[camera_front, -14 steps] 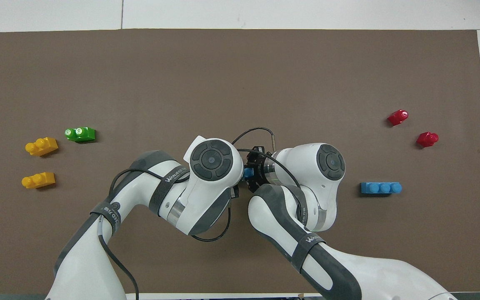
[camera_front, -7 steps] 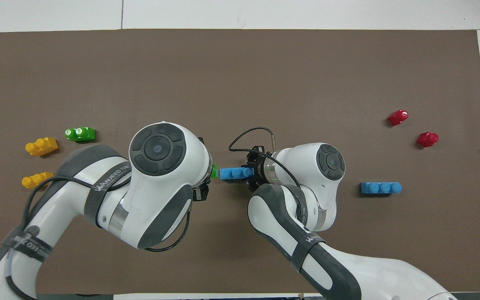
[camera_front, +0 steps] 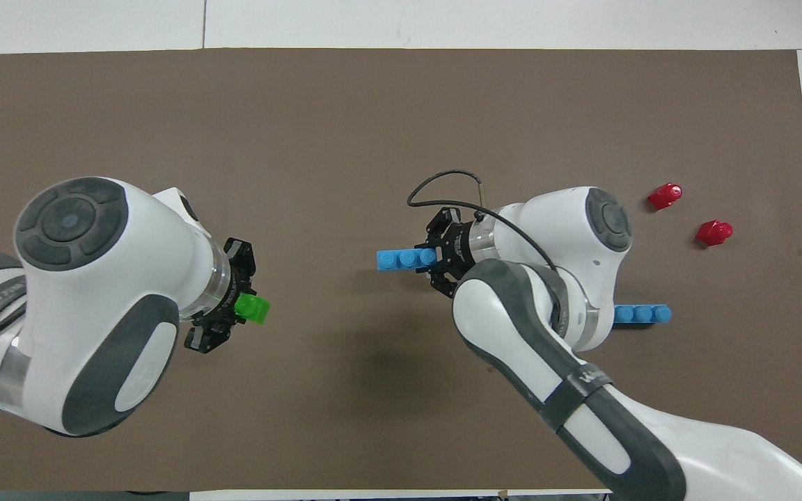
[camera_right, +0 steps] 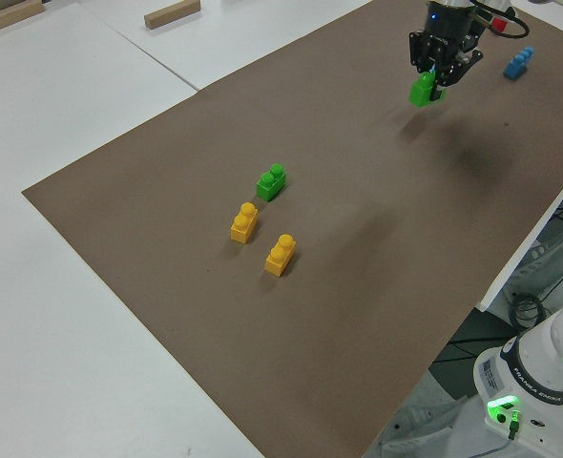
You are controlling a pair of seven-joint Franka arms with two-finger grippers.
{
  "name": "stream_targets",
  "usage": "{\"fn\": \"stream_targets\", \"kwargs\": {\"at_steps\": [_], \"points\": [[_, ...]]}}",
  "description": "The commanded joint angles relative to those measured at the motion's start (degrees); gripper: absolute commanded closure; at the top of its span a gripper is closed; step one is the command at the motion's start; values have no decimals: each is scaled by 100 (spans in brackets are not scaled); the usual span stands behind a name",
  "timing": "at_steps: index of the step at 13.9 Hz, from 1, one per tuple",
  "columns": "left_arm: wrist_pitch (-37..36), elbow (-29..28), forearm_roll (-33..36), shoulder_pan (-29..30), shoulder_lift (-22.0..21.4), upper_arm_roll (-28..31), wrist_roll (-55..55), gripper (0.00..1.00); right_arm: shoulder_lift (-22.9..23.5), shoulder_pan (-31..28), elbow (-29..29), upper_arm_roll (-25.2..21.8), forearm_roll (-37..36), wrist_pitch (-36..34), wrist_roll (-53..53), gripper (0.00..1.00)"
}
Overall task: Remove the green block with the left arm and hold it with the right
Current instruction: 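Set the green brick near the yellow bricks while the right gripper sets blue down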
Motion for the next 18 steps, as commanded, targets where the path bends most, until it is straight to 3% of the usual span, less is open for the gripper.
{"fn": "stream_targets", "kwargs": {"at_steps": [1, 4, 7, 13, 18], "points": [[-231, -218, -20, 482, -181, -41, 1541, 96, -373, -838, -27, 46, -370, -699, -433, 100], [-284, -376, -20, 895, -260, -32, 3219, 96, -435, -1813, 52, 46, -495, -1560, -1504, 100], [-231, -526, -11, 1422, -331, -32, 4959, 96, -444, -2325, 140, 46, -1046, -2010, -1780, 100], [356, -938, 24, 2214, -314, -24, 7528, 96, -549, -3274, -290, 46, -1154, -2011, -2412, 100], [1148, -1281, 384, 2496, -76, -24, 8876, 96, -357, -3450, -536, 46, -1154, -1624, -2947, 100]]}}
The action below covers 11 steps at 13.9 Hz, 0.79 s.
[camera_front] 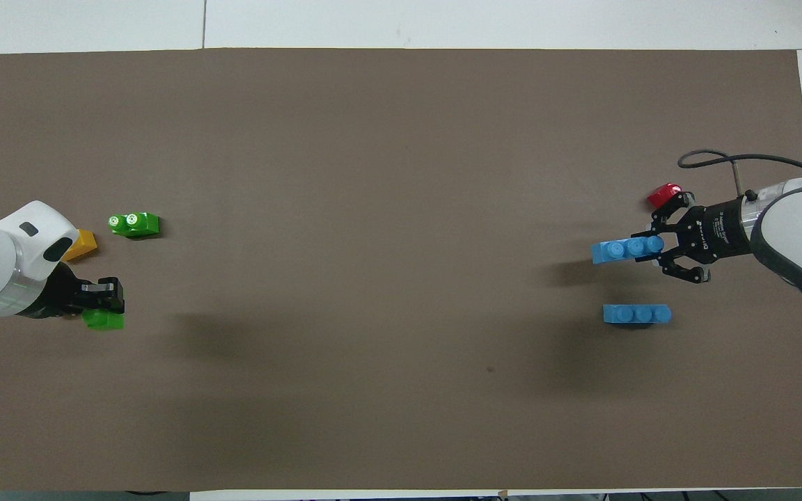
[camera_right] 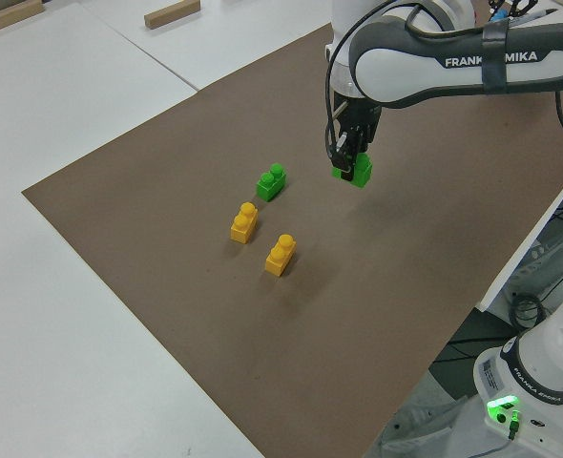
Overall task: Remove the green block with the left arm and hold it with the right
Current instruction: 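Set the green brick near the yellow bricks while the right gripper sets blue down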
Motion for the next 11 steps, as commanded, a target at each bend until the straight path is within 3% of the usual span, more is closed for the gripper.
{"fn": "stream_targets", "kwargs": {"at_steps": [1, 6, 11], "points": [[439, -224, 162, 134, 27, -51, 359, 96, 148, -199, -116, 97, -116, 237, -448, 100], [1845, -1023, 171, 275, 185, -60, 359, 96, 552, -322, -72, 97, -107, 501, -826, 100], [2058, -1217, 171, 267, 422, -60, 561, 96, 650, -332, -72, 106, -98, 615, -871, 100]]}}
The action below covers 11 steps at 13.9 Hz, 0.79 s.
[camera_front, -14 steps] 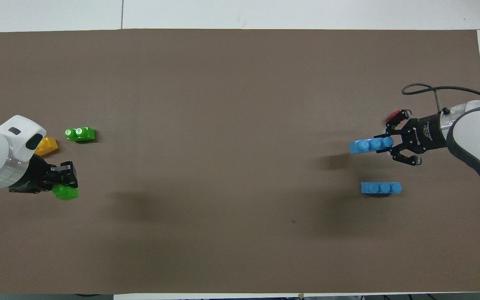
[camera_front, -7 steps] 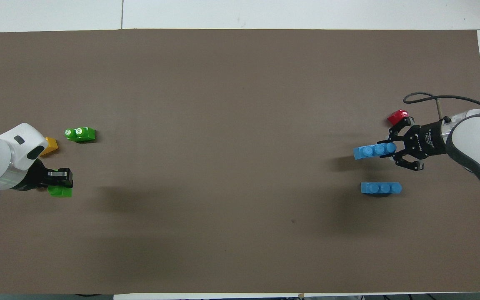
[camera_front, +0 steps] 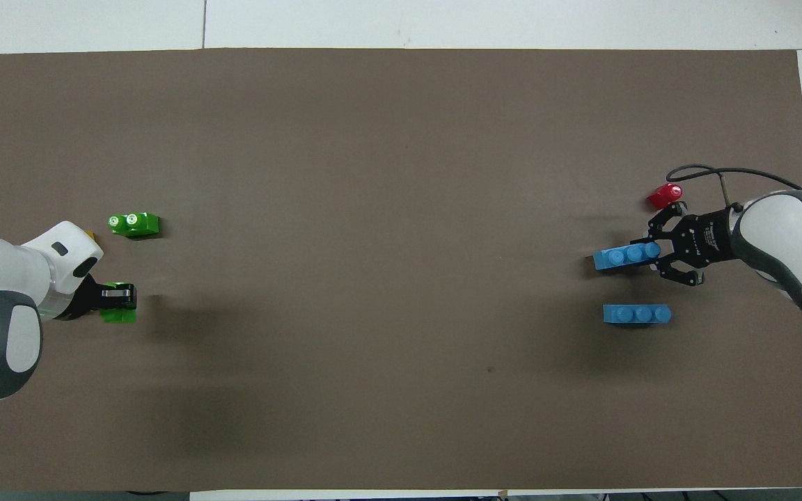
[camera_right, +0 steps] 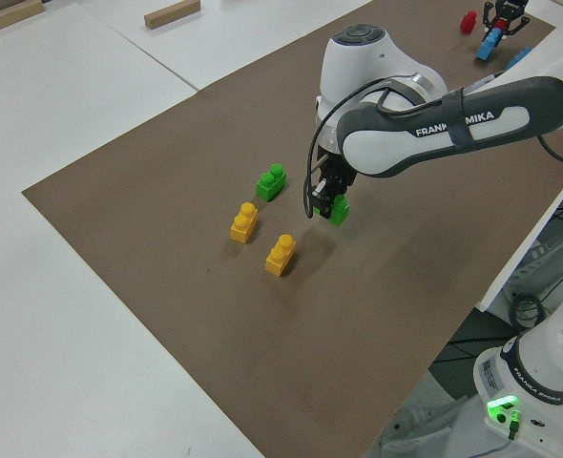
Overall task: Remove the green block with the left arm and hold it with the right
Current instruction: 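Set the green brick near the yellow bricks while the right gripper sets blue down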
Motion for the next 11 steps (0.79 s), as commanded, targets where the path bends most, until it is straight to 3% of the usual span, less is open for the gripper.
{"fn": "stream_targets", "kwargs": {"at_steps": [1, 3, 8, 10, 11], "points": [[303, -355, 86, 71, -37, -53, 120, 96, 52, -135, 24, 95, -98, 54, -106, 100], [716, -522, 86, 79, -37, -53, 121, 96, 131, -126, 51, 103, -90, 132, -106, 100], [858, -760, 86, 79, -46, -53, 41, 91, 193, -109, 59, 103, -81, 186, -106, 100], [858, -804, 86, 79, -55, -53, 41, 87, 193, -100, 59, 103, -37, 186, -54, 100], [858, -804, 86, 79, -55, -53, 41, 78, 193, -100, 59, 103, -28, 186, -54, 100]]}}
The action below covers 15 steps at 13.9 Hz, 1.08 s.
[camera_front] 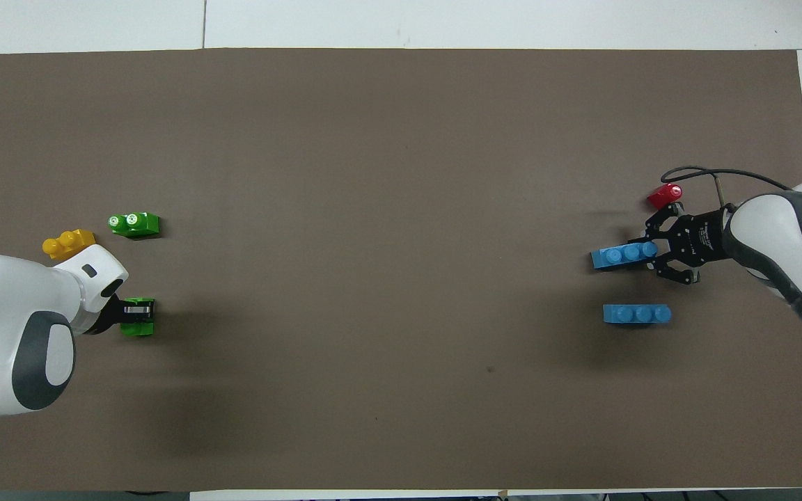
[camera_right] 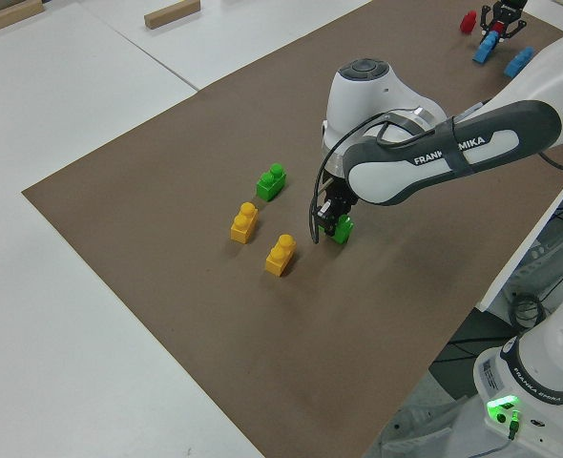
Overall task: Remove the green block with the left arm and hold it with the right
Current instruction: 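Set the green brick near the yellow bricks while the right gripper sets blue down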
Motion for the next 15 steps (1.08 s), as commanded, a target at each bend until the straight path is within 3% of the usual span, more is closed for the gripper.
{"fn": "stream_targets", "kwargs": {"at_steps": [1, 2, 3, 4, 5, 7, 15], "points": [[187, -231, 85, 79, -77, -42, -4, 51, 78, -126, 48, 96, -19, 57, -45, 100], [170, -213, 85, 70, -77, -42, 5, 27, 69, -152, 56, 96, -2, 30, -36, 100], [161, -187, 85, 53, -77, -42, 5, 0, 78, -170, 117, 96, -2, -22, -45, 82], [100, -152, 85, 27, -77, -42, 5, 0, 78, -170, 179, 96, -2, -83, -36, 60], [99, -134, 85, 9, -77, -42, 13, 0, 69, -152, 223, 96, -2, -154, -19, 31], [21, -3, 85, 35, -120, -42, 22, 0, -1, -73, 424, 96, -10, -451, 383, 8], [-270, 332, 85, 61, -130, -42, 31, 0, -493, -99, 1347, 79, -229, -1823, 1063, 0]]}}
